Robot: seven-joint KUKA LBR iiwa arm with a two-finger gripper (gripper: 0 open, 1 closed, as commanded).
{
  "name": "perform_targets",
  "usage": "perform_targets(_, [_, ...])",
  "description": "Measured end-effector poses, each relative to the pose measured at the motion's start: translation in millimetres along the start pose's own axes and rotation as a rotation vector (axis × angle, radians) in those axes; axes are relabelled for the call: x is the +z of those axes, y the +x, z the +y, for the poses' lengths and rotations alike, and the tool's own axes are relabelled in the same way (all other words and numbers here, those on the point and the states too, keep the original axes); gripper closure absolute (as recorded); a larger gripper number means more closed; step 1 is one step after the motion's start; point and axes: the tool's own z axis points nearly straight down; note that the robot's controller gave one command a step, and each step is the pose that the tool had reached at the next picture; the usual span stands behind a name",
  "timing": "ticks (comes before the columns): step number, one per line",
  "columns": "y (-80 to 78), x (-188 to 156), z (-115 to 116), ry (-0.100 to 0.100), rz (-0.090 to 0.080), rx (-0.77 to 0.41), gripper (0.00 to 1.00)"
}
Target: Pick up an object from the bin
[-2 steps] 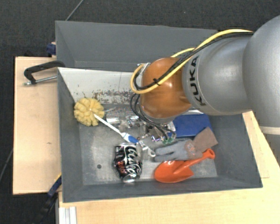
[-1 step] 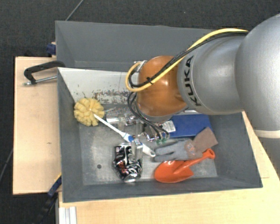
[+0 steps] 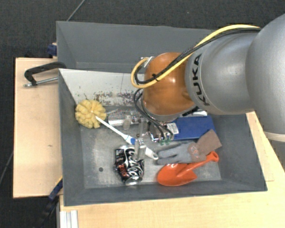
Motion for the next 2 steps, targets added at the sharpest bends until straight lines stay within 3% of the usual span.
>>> perform_targets(1, [4.5,9,5,0.003,0.002,-0.285,0.00])
perform_targets(2, [14.8,13,15,0.001,0.002,-0.466,0.00])
